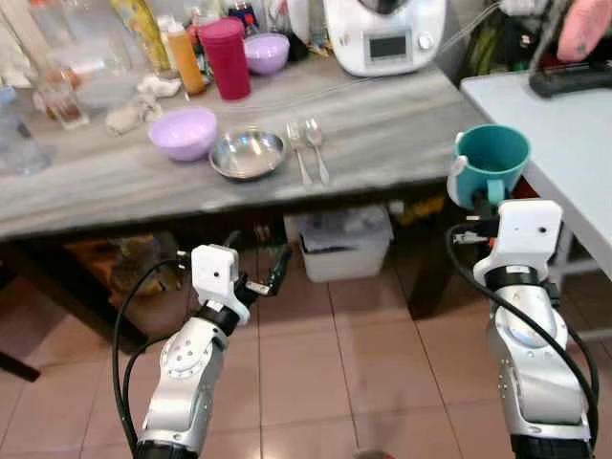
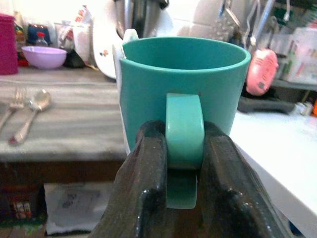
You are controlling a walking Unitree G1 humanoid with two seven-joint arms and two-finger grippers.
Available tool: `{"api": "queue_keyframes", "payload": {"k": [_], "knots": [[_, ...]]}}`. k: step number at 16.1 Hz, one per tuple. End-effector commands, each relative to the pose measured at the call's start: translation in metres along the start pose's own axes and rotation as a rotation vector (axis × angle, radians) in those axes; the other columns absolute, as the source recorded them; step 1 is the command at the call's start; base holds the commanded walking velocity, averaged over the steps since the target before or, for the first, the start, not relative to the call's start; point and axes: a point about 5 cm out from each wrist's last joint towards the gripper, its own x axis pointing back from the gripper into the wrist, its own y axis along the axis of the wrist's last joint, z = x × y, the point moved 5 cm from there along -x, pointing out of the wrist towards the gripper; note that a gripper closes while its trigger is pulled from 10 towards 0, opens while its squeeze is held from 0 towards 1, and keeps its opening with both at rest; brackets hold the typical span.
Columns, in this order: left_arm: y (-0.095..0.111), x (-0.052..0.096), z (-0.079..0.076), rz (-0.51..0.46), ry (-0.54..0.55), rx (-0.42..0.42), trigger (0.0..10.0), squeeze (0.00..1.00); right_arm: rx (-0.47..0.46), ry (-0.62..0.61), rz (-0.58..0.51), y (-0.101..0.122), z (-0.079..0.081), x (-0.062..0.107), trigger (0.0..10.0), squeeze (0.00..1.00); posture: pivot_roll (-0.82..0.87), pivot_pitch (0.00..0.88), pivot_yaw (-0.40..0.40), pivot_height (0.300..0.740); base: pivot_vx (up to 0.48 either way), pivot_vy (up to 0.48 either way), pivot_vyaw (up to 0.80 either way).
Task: Setting the table
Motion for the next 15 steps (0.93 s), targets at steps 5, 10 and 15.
{"api": "queue_keyframes", "payload": {"k": [5, 10, 15], "knots": [[0.03, -0.011, -0.006, -0.08, -0.028, -0.02, 10.0, 0.0, 0.006, 0.019, -0.044, 0.012, 0.005, 0.0, 10.0, 0.0, -0.26, 0.1, 0.064, 0.74, 0.419, 0.0, 0.31], [0.036, -0.009, -0.004, -0.082, -0.024, -0.025, 10.0, 0.0, 0.006, 0.009, -0.048, 0.013, 0.005, 0.0, 10.0, 0.0, -0.26, 0.101, 0.067, 0.74, 0.417, 0.0, 0.17], [0.044, -0.006, -0.003, -0.093, -0.015, -0.027, 10.0, 0.0, 0.01, 0.008, -0.067, 0.017, 0.003, -0.002, 10.0, 0.0, -0.26, 0.1, 0.064, 0.74, 0.396, 0.0, 0.0]]}}
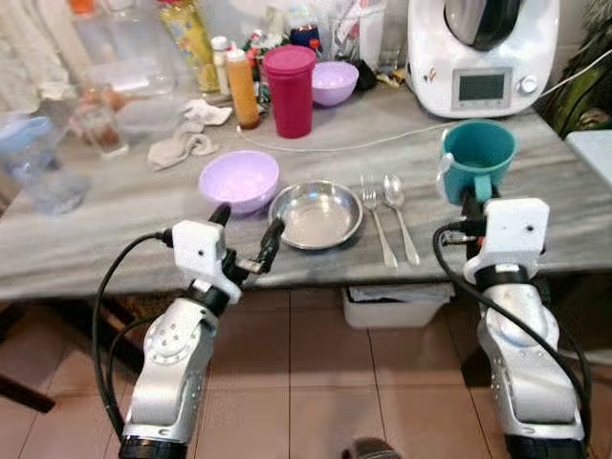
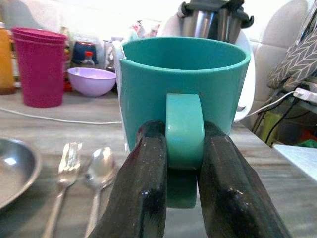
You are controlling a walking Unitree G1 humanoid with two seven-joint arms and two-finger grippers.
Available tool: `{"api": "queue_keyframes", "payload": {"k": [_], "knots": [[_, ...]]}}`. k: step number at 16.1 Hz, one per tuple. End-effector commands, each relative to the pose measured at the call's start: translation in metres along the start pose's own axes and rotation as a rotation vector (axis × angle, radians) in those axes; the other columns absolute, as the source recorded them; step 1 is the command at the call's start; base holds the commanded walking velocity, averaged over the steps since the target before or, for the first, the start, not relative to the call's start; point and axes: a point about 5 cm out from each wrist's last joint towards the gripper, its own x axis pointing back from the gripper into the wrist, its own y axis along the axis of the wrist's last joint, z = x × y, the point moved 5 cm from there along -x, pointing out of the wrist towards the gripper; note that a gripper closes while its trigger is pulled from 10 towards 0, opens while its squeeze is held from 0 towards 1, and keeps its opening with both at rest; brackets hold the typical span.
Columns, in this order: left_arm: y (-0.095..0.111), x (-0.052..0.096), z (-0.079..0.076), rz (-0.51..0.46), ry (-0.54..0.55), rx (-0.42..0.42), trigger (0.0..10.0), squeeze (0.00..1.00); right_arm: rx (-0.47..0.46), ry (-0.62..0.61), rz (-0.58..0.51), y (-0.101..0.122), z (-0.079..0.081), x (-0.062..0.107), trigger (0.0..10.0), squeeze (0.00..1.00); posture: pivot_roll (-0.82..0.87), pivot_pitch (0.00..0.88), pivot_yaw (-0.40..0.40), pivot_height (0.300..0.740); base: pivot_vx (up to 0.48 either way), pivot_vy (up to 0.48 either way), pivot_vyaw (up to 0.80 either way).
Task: Setting the table
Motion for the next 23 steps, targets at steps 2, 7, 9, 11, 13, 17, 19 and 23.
{"api": "queue_keyframes", "payload": {"k": [2, 7, 9, 11, 13, 17, 19, 23], "knots": [[-0.003, 0.003, -0.001, 0.025, -0.004, -0.001, 10.0, 0.0, 0.003, -0.01, -0.044, 0.011, -0.003, -0.002, 10.0, 0.0, -0.25, 0.1, 0.063, 0.74, 0.39, 0.0, 0.0], [-0.001, 0.007, 0.005, 0.038, 0.022, 0.004, 10.0, 0.0, 0.014, 0.007, -0.063, 0.015, -0.004, -0.005, 10.0, 0.0, -0.25, 0.101, 0.066, 0.74, 0.208, 0.0, 0.0], [-0.004, 0.019, 0.014, 0.062, 0.051, -0.024, 10.0, 0.0, 0.014, 0.006, -0.066, 0.014, -0.006, -0.006, 10.0, 0.0, -0.25, 0.101, 0.067, 0.74, 0.0, 0.0, 0.0], [-0.014, 0.03, 0.017, 0.095, 0.059, -0.002, 10.0, 0.0, 0.012, 0.019, -0.061, 0.011, -0.004, -0.007, 10.0, 0.0, -0.25, 0.104, 0.065, 0.74, 0.0, 0.0, 0.0], [-0.026, 0.039, 0.022, 0.142, 0.069, 0.019, 10.0, 0.0, 0.008, 0.051, -0.043, 0.002, 0.0, -0.01, 10.0, 0.0, -0.23, 0.11, 0.061, 0.74, 0.0, 0.0, 0.0], [-0.034, 0.048, 0.018, 0.198, 0.0, 0.033, 10.0, 0.0, -0.039, 0.112, -0.05, 0.001, 0.01, -0.026, 10.0, 0.0, -0.21, 0.124, 0.073, 0.74, 0.0, 0.0, 0.0], [-0.03, 0.048, 0.019, 0.203, -0.052, 0.029, 10.0, 0.0, -0.08, 0.147, -0.037, -0.004, 0.017, -0.035, 10.0, 0.0, -0.2, 0.136, 0.083, 0.74, 0.0, 0.0, 0.0], [-0.027, 0.049, 0.019, 0.219, -0.119, 0.022, 10.0, 0.0, -0.103, 0.214, -0.03, -0.009, 0.03, -0.047, 10.0, 0.0, -0.17, 0.141, 0.105, 0.74, 0.0, 0.0, 0.0]]}}
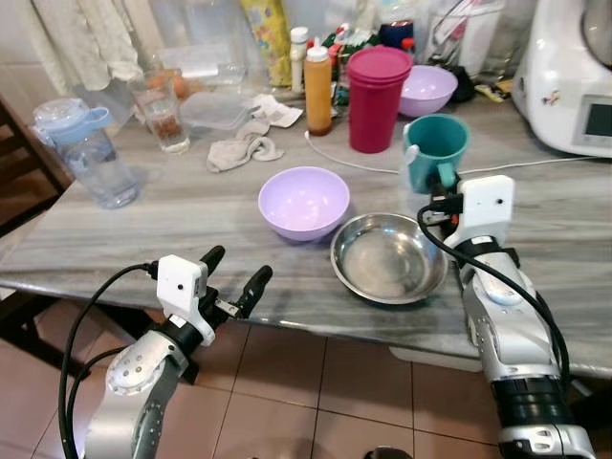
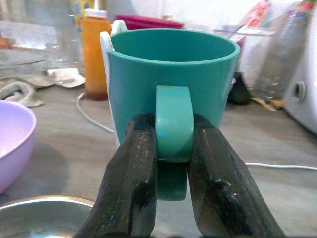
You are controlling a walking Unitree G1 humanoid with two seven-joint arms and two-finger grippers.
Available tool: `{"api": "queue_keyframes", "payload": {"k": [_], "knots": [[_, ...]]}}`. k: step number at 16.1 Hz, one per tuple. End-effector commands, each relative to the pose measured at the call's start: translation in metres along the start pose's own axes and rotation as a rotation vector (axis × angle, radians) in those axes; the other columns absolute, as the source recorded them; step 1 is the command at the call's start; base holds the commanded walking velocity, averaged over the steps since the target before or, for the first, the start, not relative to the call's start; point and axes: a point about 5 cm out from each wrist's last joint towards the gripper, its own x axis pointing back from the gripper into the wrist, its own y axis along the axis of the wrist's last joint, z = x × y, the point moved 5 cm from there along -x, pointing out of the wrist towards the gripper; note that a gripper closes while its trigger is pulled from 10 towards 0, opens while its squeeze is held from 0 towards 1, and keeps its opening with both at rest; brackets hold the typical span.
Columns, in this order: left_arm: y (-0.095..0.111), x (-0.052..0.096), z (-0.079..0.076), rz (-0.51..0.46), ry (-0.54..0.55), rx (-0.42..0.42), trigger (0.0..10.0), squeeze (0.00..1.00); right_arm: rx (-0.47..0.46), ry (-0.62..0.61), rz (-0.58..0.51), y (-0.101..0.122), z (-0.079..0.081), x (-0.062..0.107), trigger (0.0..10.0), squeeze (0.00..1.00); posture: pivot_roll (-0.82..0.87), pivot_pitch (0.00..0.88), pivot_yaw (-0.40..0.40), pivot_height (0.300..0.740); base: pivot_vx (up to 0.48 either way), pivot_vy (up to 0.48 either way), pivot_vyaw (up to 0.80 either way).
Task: Setting the table
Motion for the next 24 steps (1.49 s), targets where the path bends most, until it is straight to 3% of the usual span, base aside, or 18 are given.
{"api": "queue_keyframes", "payload": {"k": [1, 8, 13, 17, 20, 24], "knots": [[0.003, 0.003, 0.001, 0.003, -0.015, -0.017, 10.0, 0.0, -0.008, 0.024, -0.037, 0.009, 0.006, -0.007, 10.0, 0.0, -0.17, 0.141, 0.106, 0.74, 0.0, 0.0, 0.0], [0.006, 0.005, 0.002, 0.0, -0.019, -0.025, 10.0, 0.0, -0.061, 0.029, 0.015, -0.013, 0.017, -0.008, 10.0, 0.0, -0.14, 0.129, 0.108, 0.74, 0.0, 0.0, 0.0], [0.005, 0.002, 0.001, 0.0, -0.032, -0.026, 10.0, 0.0, -0.033, -0.05, 0.04, -0.024, -0.003, -0.004, 10.0, 0.0, -0.15, 0.121, 0.117, 0.74, 0.0, 0.0, 0.0], [0.005, -0.001, 0.001, 0.002, -0.041, -0.029, 10.0, 0.0, -0.026, -0.038, 0.059, -0.027, -0.021, -0.001, 10.0, 0.0, -0.16, 0.118, 0.126, 0.74, 0.0, 0.0, 0.0], [0.005, -0.001, 0.002, 0.003, -0.045, -0.034, 10.0, 0.0, -0.041, -0.007, 0.076, -0.03, -0.023, -0.001, 10.0, 0.0, -0.16, 0.118, 0.127, 0.74, 0.0, 0.0, 0.0], [0.007, -0.001, 0.0, -0.005, -0.06, -0.028, 10.0, 0.0, -0.064, 0.056, 0.093, -0.035, -0.011, 0.002, 10.0, 0.0, -0.15, 0.117, 0.125, 0.74, 0.0, 0.0, 0.0]]}}
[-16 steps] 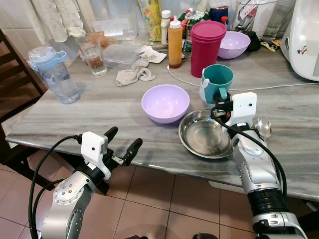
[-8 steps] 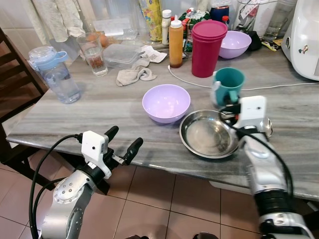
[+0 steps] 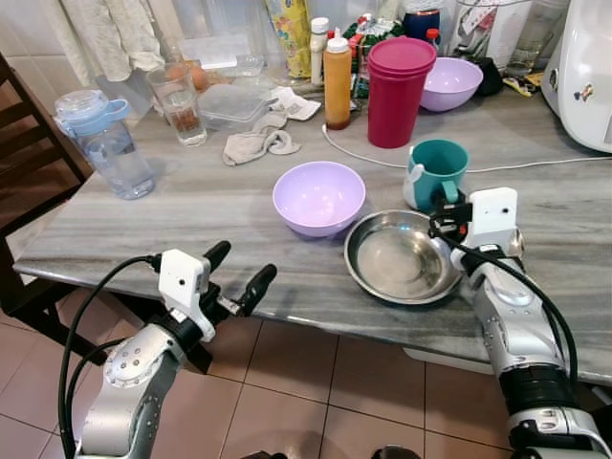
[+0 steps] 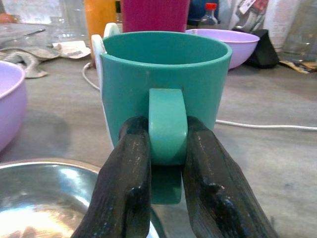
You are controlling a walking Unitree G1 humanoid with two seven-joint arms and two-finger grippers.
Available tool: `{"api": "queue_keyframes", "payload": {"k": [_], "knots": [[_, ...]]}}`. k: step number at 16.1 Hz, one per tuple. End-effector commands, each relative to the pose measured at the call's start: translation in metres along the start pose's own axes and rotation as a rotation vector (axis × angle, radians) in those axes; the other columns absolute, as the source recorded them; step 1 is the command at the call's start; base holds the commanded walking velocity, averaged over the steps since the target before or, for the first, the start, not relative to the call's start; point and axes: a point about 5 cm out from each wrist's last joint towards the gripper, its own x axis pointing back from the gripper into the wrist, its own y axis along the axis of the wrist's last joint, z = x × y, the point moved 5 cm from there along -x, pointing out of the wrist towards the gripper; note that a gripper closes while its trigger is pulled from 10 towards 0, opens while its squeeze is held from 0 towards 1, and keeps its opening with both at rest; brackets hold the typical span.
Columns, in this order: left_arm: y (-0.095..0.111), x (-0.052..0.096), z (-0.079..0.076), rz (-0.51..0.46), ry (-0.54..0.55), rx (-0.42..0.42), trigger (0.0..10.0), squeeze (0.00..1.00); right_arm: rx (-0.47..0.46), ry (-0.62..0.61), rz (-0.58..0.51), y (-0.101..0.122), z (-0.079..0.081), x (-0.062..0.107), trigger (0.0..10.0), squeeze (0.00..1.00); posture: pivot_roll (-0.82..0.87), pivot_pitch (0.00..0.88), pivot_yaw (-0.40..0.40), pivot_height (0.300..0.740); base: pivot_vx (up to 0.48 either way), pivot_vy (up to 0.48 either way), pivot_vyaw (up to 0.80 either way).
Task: Setting the table
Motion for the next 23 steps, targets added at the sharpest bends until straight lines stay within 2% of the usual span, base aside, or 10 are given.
{"api": "queue_keyframes", "payload": {"k": [1, 2, 6, 11, 16, 18, 20, 21, 22, 23], "knots": [[0.002, 0.002, 0.0, -0.002, -0.02, -0.004, 10.0, 0.0, -0.009, 0.021, 0.0, -0.001, 0.005, 0.0, 10.0, 0.44, -0.15, 0.116, 0.125, 0.74, 0.0, 0.0, 0.0], [0.002, 0.002, -0.003, -0.011, -0.045, 0.013, 10.0, 0.0, -0.007, 0.018, 0.0, 0.0, 0.004, 0.0, 10.0, 1.0, -0.15, 0.116, 0.125, 0.74, 0.0, 0.0, 0.0], [0.004, 0.001, -0.014, -0.013, -0.115, 0.047, 10.0, 0.0, -0.005, 0.008, 0.004, -0.001, -0.002, 0.002, 10.0, 1.0, -0.16, 0.115, 0.125, 0.74, 0.0, 0.0, 0.0], [0.005, 0.0, -0.018, -0.015, -0.138, 0.053, 10.0, 0.0, 0.017, -0.005, -0.015, 0.006, -0.008, 0.002, 10.0, 1.0, -0.17, 0.112, 0.123, 0.74, 0.0, 0.0, 0.0], [0.007, -0.001, -0.019, -0.022, -0.13, 0.05, 10.0, 0.0, 0.09, -0.074, -0.15, 0.05, -0.018, 0.007, 10.0, 1.0, -0.17, 0.109, 0.109, 0.74, 0.0, 0.0, 0.0], [0.008, -0.002, -0.019, -0.03, -0.119, 0.048, 10.0, 0.0, 0.11, -0.076, -0.204, 0.066, -0.01, 0.009, 10.0, 1.0, -0.18, 0.106, 0.107, 0.74, 0.0, 0.0, 0.0], [0.012, -0.003, -0.011, -0.057, -0.058, 0.02, 10.0, 0.0, 0.139, -0.083, -0.255, 0.079, 0.001, 0.014, 10.0, 1.0, -0.18, 0.105, 0.102, 0.74, 0.0, 0.0, 0.0], [0.015, -0.003, 0.003, -0.073, 0.038, -0.016, 10.0, 0.0, 0.124, -0.087, -0.262, 0.08, 0.007, 0.02, 10.0, 1.0, -0.19, 0.103, 0.096, 0.74, 0.0, 0.0, 0.0], [0.015, -0.003, 0.008, -0.076, 0.068, -0.017, 10.0, 0.0, 0.119, -0.087, -0.264, 0.08, 0.01, 0.023, 10.0, 1.0, -0.19, 0.103, 0.095, 0.74, 0.0, 0.0, 0.0], [0.016, -0.001, 0.023, -0.083, 0.152, -0.037, 10.0, 0.0, 0.182, -0.067, -0.27, 0.08, 0.025, 0.036, 10.0, 1.0, -0.19, 0.103, 0.095, 0.74, 0.0, 0.0, 0.0]]}}
